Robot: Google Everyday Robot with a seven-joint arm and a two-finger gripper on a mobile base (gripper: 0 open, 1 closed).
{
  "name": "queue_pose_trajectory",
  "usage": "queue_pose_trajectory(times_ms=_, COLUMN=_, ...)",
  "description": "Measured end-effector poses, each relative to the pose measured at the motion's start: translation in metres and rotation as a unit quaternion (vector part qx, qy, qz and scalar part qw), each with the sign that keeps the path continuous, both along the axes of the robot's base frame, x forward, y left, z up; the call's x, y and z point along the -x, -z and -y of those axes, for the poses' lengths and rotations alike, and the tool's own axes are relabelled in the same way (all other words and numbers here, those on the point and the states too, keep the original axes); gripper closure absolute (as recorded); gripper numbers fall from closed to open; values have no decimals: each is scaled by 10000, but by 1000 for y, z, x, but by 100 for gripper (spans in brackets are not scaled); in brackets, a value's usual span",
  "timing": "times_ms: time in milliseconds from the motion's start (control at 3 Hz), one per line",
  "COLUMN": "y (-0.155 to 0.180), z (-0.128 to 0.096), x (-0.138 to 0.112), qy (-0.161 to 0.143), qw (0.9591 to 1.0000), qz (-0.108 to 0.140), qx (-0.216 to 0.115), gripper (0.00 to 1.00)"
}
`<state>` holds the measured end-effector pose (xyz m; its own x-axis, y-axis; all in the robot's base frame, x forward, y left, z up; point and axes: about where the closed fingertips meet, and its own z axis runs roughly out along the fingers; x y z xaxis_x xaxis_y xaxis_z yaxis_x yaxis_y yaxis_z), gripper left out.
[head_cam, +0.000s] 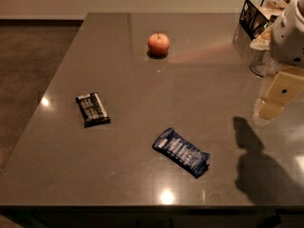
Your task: Pick rxbar chocolate
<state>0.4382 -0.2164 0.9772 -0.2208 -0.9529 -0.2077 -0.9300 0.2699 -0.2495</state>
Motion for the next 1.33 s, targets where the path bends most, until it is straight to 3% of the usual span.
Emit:
queue_pose_trajectory(times_ms=667, y=0, z=-11, x=-5, qy=111, qw=9999, qz=-4, qx=-104, gripper=0)
queue_pose_trajectory(times_ms=1000, y=2, z=-35, x=-15, qy=275, qw=9990, qz=-111, qx=-321, gripper=0)
queue_pose_trajectory(times_ms=1333, y=15, z=-66, x=-29, qy=417, qw=9962, qz=-400, qx=-644, gripper=0)
